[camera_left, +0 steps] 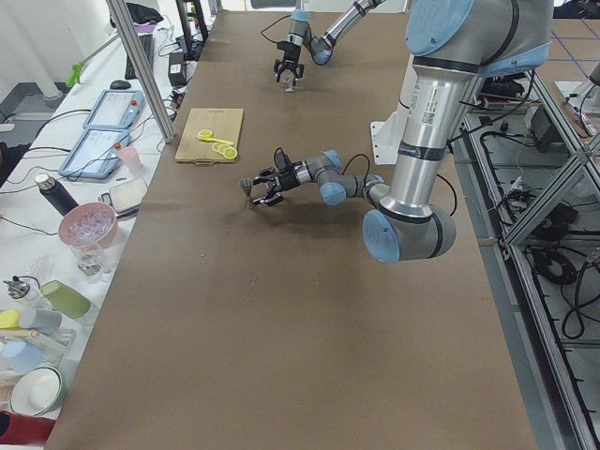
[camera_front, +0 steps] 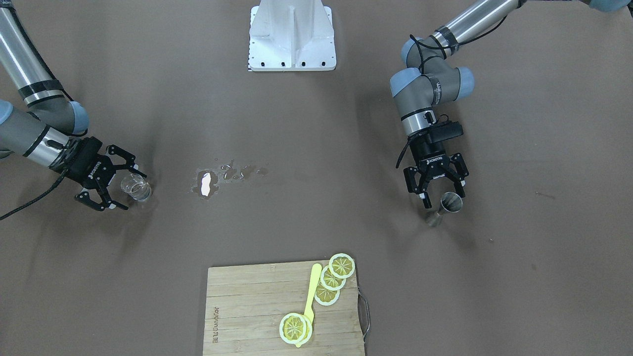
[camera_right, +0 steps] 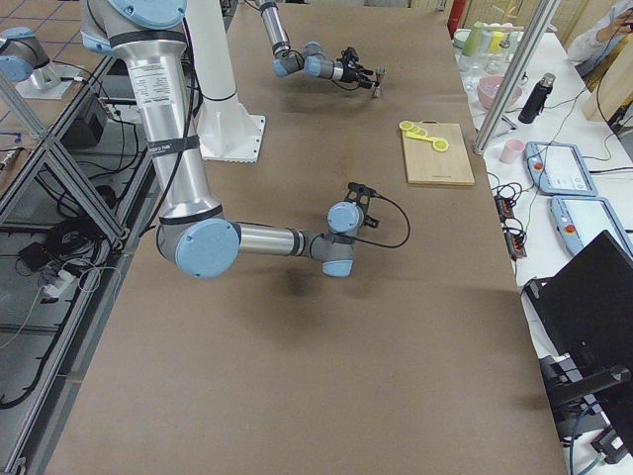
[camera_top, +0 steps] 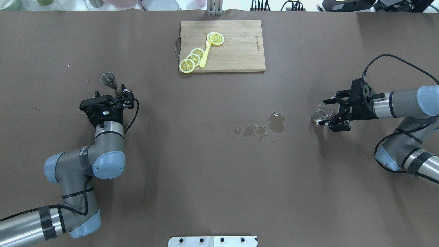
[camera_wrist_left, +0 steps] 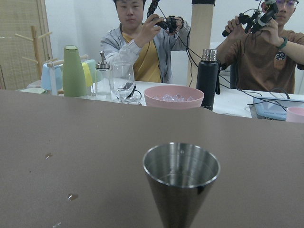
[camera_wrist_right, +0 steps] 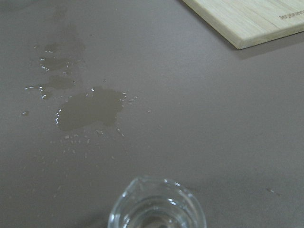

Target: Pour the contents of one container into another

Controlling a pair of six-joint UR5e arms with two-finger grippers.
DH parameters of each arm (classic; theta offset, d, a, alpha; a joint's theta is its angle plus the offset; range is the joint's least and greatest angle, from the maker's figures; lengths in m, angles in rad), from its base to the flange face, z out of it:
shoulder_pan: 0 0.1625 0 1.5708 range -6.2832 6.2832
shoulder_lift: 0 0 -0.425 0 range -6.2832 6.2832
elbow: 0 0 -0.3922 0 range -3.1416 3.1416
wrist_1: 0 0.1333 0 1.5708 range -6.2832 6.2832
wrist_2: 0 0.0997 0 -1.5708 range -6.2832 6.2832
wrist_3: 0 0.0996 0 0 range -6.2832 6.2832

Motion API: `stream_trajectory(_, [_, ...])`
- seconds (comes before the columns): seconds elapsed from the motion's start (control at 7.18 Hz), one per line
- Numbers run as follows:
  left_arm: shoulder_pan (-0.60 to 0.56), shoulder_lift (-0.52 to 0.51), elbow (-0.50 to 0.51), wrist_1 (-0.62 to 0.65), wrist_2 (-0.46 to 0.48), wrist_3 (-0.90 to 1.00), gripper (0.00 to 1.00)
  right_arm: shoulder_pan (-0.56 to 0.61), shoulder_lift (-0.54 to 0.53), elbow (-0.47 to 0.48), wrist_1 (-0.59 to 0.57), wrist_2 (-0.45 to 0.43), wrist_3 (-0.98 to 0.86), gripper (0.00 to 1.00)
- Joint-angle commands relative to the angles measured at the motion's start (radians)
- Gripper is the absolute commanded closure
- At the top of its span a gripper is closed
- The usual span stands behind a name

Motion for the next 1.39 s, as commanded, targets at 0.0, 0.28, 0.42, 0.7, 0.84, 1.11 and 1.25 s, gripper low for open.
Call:
stream_trajectory(0.0, [0.0,-0.013,0.023,-0.002,0.024,0.0,0.06,-0.002,0.001,-0.001,0.0,-0.002,0.0,0.1])
stream_trajectory(0.28, [0.0,-0.044,0.059,-0.003,0.031,-0.02,0.06,-0.008,0.004,-0.006,0.0,-0.008,0.0,0.11])
stream_trajectory(0.42, [0.002,-0.061,0.079,-0.003,0.045,-0.021,0.06,-0.01,0.006,-0.006,0.001,-0.011,0.0,0.11])
stream_trajectory(0.7, [0.002,-0.079,0.124,-0.002,0.079,-0.064,0.07,-0.01,0.013,-0.006,0.01,-0.01,0.005,0.11])
stream_trajectory(0.84, [0.002,-0.079,0.13,0.0,0.085,-0.067,0.07,-0.01,0.014,-0.007,0.01,-0.01,0.005,0.11])
stream_trajectory(1.11, [0.003,-0.082,0.159,0.0,0.09,-0.095,0.07,-0.01,0.014,-0.009,0.01,-0.01,0.005,0.11])
stream_trajectory(1.25, [0.003,-0.082,0.162,0.0,0.09,-0.095,0.08,-0.01,0.014,-0.007,0.01,-0.01,0.003,0.11])
